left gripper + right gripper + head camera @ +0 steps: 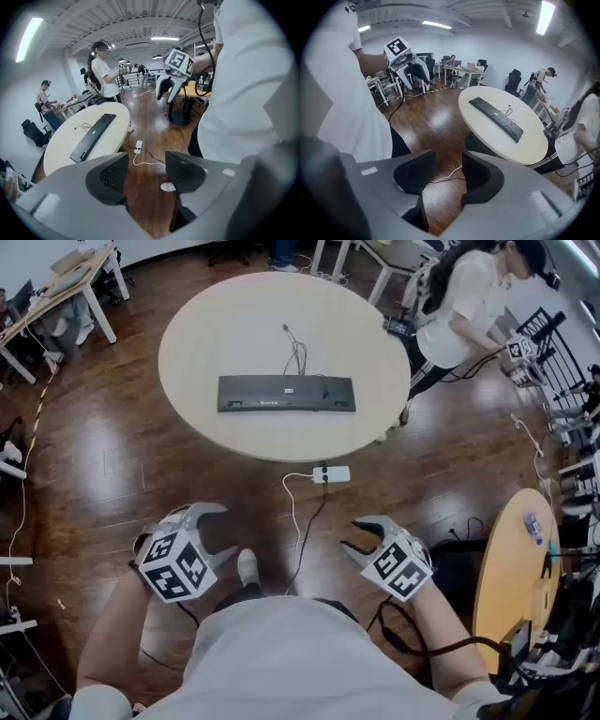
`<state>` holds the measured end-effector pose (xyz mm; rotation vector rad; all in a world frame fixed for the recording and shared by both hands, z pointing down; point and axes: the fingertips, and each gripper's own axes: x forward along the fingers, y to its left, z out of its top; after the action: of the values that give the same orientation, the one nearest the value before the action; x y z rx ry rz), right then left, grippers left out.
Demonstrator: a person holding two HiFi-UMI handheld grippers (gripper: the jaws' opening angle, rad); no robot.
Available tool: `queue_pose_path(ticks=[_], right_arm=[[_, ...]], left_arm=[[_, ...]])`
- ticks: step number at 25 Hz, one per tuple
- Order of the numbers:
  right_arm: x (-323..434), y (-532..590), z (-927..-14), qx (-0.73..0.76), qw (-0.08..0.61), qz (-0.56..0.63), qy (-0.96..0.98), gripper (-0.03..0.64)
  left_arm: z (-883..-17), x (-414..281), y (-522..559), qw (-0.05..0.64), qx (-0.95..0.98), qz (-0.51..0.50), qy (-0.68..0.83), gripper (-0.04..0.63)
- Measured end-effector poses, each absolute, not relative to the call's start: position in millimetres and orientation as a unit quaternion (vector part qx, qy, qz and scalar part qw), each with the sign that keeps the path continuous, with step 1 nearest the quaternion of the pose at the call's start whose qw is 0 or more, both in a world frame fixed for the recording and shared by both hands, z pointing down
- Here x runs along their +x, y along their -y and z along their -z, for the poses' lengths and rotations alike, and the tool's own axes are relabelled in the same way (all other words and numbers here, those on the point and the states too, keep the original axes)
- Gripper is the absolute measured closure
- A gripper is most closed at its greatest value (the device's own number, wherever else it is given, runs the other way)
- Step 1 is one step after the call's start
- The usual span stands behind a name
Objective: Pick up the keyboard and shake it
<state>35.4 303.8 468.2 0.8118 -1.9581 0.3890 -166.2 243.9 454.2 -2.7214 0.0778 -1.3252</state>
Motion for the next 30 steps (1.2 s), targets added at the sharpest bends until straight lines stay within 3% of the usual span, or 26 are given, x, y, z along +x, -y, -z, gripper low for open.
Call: queue_pose_path(ticks=[10,18,30], right_arm=[[47.2,-449.2,-445.7,0.306,0.402,-0.169,0.846,0.436],[45.6,-535.4,-431.5,0.303,0.355,-0.155,0.871,0.456],[68.0,-561.5,-420.1,0.332,0.348,-0.128,0.867,0.469]], left_arm=[[-428.2,-96.7,-396.6,0.035,-0.92,0.386,-0.053,0.356],[-427.3,-81.3,-493.2,-0.001,-0.931,0.356,-0.08,0.356],[-408.4,-47.3,-509.7,0.015,-0.946,0.312,-0.093,0.359]])
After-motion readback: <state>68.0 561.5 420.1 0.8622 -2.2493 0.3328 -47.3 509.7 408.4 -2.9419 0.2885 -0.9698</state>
